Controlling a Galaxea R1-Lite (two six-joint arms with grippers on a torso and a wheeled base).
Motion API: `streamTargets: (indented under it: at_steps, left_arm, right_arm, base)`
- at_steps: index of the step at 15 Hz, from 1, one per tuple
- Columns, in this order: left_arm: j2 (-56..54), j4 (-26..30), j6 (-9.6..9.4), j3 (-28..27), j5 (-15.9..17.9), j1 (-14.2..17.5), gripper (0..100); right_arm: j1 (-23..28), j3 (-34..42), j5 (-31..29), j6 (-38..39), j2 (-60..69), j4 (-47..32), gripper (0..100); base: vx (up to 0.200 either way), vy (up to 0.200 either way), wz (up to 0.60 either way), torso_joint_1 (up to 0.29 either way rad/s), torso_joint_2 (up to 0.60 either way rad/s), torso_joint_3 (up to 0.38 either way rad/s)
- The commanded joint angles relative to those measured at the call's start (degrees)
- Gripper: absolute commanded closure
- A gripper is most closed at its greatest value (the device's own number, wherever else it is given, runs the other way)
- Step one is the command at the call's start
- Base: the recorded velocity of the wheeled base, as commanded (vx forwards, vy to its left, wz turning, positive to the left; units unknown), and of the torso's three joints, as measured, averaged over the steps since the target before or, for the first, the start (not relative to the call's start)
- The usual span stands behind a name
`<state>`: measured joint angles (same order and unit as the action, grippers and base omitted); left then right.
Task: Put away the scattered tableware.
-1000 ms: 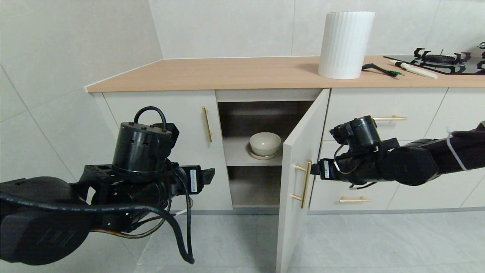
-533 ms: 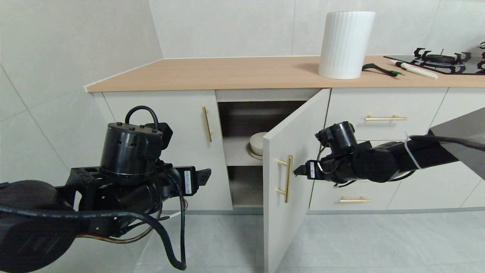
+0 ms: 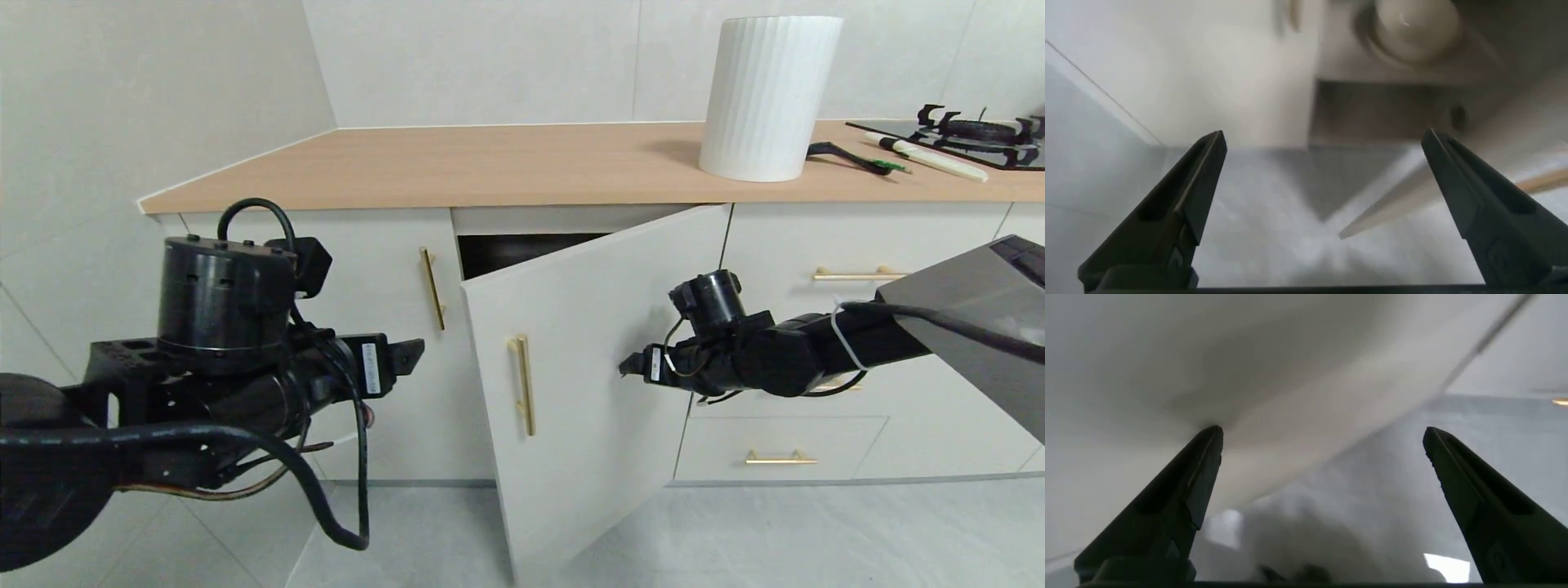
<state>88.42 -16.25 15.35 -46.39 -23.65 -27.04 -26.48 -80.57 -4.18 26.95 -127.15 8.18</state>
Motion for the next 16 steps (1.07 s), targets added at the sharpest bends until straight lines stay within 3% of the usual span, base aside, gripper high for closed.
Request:
streamTargets:
  at_steps: [1, 6, 10, 16]
  left_arm:
    - [-4.48, -0.10, -1.99, -0.55, -0.26, 2.69, 0]
    - [-4.39, -0.10, -2.25, -0.28, -0.26, 2.78, 0]
    - [-4.22, -0.10, -2.25, -0.20, -0.17, 2.78, 0]
    - [-2.46, -0.19, -1.99, 0.07, -0.08, 2.17, 0]
  right_arm:
    - [-0.15, -1.79, -0.13, 2.05, -1.79, 1.66, 0]
    - [-0.07, -6.71, -2.41, 9.70, -4.60, 4.56, 0]
    - [0.11, -15.50, -10.58, 13.92, -10.84, 4.92, 0]
    - [2.04, -19.19, -11.90, 18.13, -11.02, 5.18, 0]
  base:
    - [0.000, 0.000, 0.00, 0.000, 0.00, 0.000]
    - [0.000, 0.000, 0.00, 0.000, 0.00, 0.000]
    - [0.000, 0.000, 0.00, 0.000, 0.00, 0.000]
    - [0.000, 0.000, 0.00, 0.000, 0.00, 0.000]
